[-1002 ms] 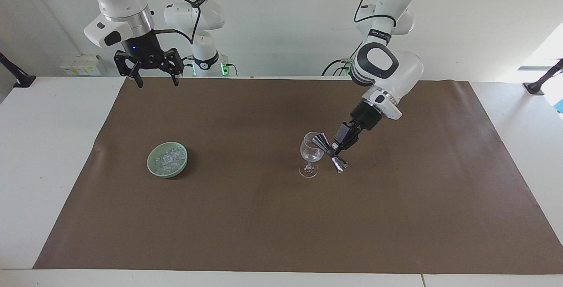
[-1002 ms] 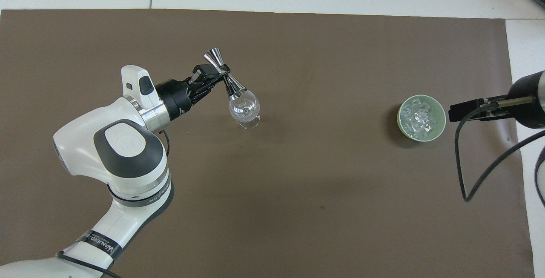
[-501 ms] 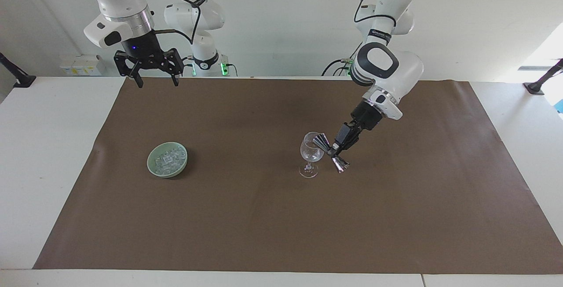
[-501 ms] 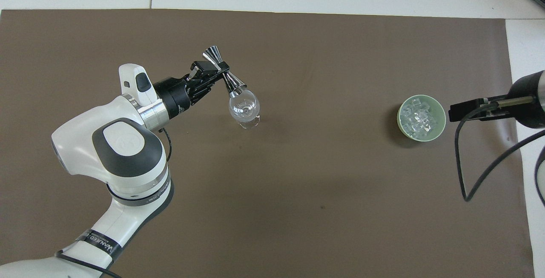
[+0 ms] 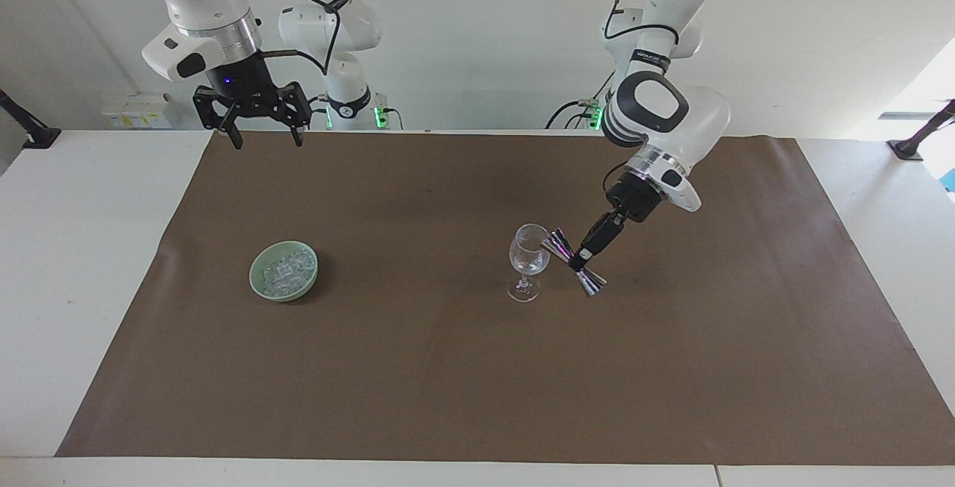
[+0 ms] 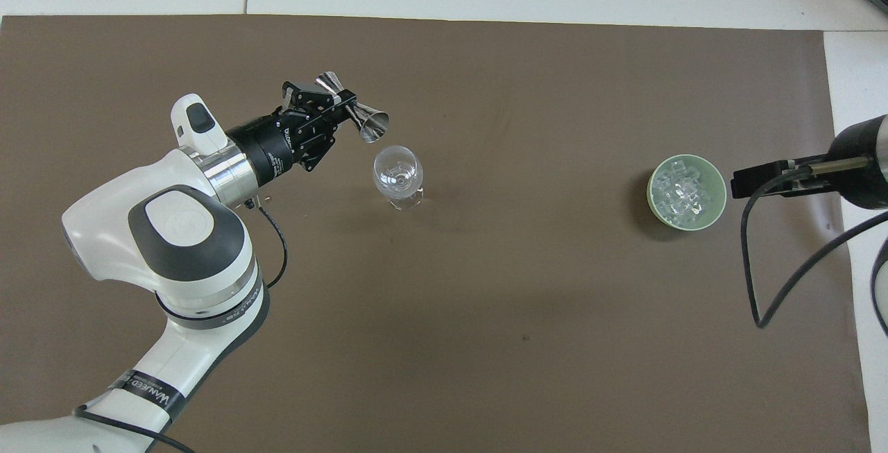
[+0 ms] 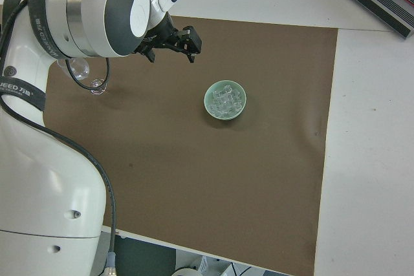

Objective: Pour wine and add ice with both arms
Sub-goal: 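Turn the jigger upright and carry it back with the left gripper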

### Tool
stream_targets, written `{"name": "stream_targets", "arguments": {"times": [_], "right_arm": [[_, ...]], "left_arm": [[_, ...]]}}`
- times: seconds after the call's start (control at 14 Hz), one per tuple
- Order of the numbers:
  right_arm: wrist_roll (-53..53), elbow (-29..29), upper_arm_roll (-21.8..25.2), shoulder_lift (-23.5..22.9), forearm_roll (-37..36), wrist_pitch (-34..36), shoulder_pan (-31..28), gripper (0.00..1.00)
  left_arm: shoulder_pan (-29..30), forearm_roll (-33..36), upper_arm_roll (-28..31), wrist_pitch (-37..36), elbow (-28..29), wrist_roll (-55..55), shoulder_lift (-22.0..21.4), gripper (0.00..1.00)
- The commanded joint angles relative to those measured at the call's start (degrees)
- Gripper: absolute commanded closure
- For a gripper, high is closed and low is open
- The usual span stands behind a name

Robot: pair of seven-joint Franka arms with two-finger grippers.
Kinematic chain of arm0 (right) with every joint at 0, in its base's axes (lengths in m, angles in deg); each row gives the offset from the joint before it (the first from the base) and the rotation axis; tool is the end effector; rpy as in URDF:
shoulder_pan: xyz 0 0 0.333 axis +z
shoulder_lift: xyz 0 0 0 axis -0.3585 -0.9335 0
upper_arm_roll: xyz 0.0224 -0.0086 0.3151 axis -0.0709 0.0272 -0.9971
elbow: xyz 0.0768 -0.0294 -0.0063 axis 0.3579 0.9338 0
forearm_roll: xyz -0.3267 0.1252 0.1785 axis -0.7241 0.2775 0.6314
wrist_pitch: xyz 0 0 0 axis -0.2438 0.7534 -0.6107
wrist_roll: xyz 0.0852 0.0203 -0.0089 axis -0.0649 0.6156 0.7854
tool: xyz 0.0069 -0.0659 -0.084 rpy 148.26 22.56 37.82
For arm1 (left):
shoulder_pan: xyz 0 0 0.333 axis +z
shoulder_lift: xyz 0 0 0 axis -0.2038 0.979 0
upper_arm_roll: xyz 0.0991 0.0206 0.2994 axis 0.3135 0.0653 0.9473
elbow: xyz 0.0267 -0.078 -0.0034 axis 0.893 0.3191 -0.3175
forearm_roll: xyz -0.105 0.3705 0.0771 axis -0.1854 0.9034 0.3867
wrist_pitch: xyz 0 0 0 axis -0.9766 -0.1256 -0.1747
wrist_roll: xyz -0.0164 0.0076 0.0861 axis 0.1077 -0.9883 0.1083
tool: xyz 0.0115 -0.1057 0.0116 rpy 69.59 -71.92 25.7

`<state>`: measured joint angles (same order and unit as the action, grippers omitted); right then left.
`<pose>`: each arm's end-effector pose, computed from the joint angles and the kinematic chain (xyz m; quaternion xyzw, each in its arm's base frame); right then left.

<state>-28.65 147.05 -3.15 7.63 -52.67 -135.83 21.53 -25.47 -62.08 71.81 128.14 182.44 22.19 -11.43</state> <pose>0.5381 0.0345 0.6426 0.9991 0.0344 0.0245 0.0071 0.5687 -0.2100 0.4374 0.7313 0.4365 0.0804 0.5179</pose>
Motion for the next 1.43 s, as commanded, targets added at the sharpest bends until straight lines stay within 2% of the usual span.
{"name": "stream_targets", "arguments": {"times": [0.0, 0.29, 0.72, 1.0, 1.14, 1.36], "right_arm": [[1.3, 0.4, -0.2, 0.7, 1.3, 0.8, -0.5, 0.0], [1.3, 0.4, -0.2, 0.7, 1.3, 0.8, -0.5, 0.0], [1.3, 0.4, -0.2, 0.7, 1.3, 0.8, -0.5, 0.0], [1.3, 0.4, -0.2, 0.7, 1.3, 0.8, -0.5, 0.0], [1.3, 0.4, -0.2, 0.7, 1.3, 0.8, -0.5, 0.0], [1.3, 0.4, -0.2, 0.7, 1.3, 0.8, -0.5, 0.0]], "left_arm": [[1.1, 0.3, 0.0, -1.9, 1.4, -9.6, -2.1, 1.0], [1.2, 0.3, 0.1, -2.3, 2.4, -27.4, -2.8, 1.0], [6.4, 0.3, 0.1, -3.9, 3.3, -53.1, -3.2, 1.0], [10.1, 0.3, 0.0, -4.4, 4.3, -66.2, -3.5, 1.0], [12.6, 0.3, 0.1, -6.8, 4.5, -71.2, -3.5, 1.0], [16.2, 0.1, -0.1, -9.0, 5.8, -73.0, -3.2, 1.0]]}}
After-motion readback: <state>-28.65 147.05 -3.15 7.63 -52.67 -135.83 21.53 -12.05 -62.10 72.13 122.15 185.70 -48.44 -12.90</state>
